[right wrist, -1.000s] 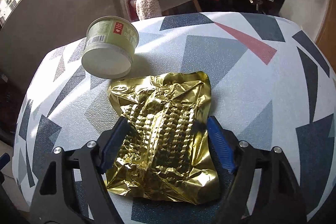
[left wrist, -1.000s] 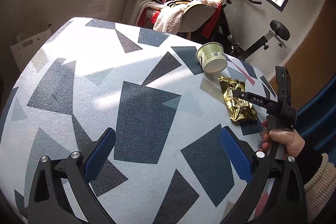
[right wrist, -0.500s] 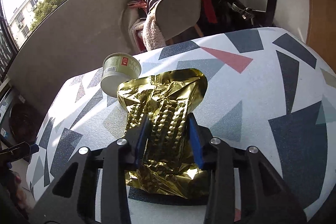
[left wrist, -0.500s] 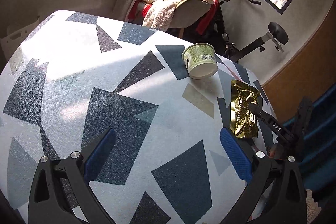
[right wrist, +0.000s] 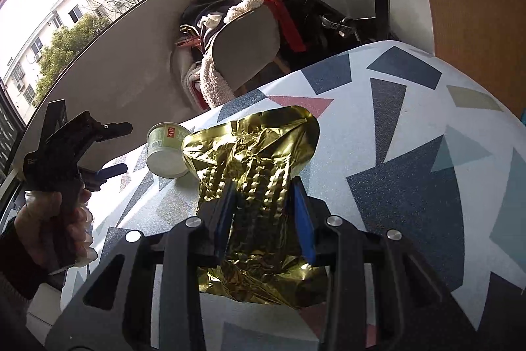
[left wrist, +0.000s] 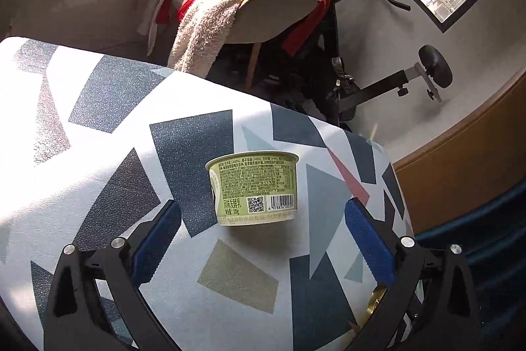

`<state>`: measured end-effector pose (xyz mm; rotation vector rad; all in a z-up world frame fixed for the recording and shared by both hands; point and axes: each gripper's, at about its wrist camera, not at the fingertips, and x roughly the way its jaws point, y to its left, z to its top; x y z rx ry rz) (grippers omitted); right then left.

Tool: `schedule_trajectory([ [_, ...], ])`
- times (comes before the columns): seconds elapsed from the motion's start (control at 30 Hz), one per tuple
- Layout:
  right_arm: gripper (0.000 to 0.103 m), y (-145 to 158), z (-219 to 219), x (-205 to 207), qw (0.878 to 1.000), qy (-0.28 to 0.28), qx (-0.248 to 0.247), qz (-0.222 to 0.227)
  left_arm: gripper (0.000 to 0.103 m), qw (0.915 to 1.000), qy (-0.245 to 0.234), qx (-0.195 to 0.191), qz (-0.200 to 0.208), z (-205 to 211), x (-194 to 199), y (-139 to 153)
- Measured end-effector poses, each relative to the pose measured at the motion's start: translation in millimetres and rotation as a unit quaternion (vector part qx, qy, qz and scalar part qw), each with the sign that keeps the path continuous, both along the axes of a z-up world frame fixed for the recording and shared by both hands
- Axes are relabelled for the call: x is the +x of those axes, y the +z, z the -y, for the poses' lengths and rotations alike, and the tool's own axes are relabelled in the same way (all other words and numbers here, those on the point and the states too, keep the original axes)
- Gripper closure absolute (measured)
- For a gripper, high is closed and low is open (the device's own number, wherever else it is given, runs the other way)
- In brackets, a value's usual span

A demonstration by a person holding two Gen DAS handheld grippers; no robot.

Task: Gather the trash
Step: 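Grasp the green paper cup with left tool while right tool holds the wrapper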

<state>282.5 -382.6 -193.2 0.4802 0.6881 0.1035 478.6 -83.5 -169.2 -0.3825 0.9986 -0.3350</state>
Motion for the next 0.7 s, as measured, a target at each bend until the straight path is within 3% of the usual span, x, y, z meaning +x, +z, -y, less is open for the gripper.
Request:
schedule_trajectory([
  [0.13, 0.066, 4, 1, -10, 1.000, 0.002, 0.003, 0.003, 0.006, 0.9995, -0.004, 0.032, 0.004, 21, 17, -12],
  [0.17, 0.066, 4, 0, -12, 1.000, 0.004, 0.003, 0.002, 0.015, 0.9990, -0.002, 0.044, 0.001, 23, 18, -16],
  [0.2, 0.066, 4, 0, -15, 1.000, 0.005, 0.003, 0.000, 0.040, 0.9986, -0.008, 0.053, -0.005, 26, 17, -20],
  [0.37, 0.066, 3, 0, -25, 1.000, 0.003, 0.008, -0.006, 0.046, 0.9969, -0.045, 0.062, 0.016, 18, -10, -15],
  [0.4, 0.066, 4, -1, -27, 1.000, 0.004, 0.006, -0.005, 0.066, 0.9965, -0.052, 0.062, 0.023, 14, -19, -11],
  [0.43, 0.066, 5, -3, -30, 1.000, 0.005, 0.006, -0.003, 0.100, 0.9957, -0.057, 0.070, 0.022, 11, -27, -8],
  [0.57, 0.066, 14, -17, -39, 1.000, 0.023, -0.006, 0.001, 0.099, 0.9915, -0.069, 0.106, 0.031, -7, -61, -2],
  [0.67, 0.066, 21, -26, -46, 0.999, 0.033, -0.011, 0.009, 0.098, 0.9932, -0.067, 0.090, 0.030, -21, -71, 0],
  [0.7, 0.066, 23, -27, -49, 0.999, 0.035, -0.012, 0.012, 0.090, 0.9942, -0.069, 0.078, 0.027, -24, -72, 0],
])
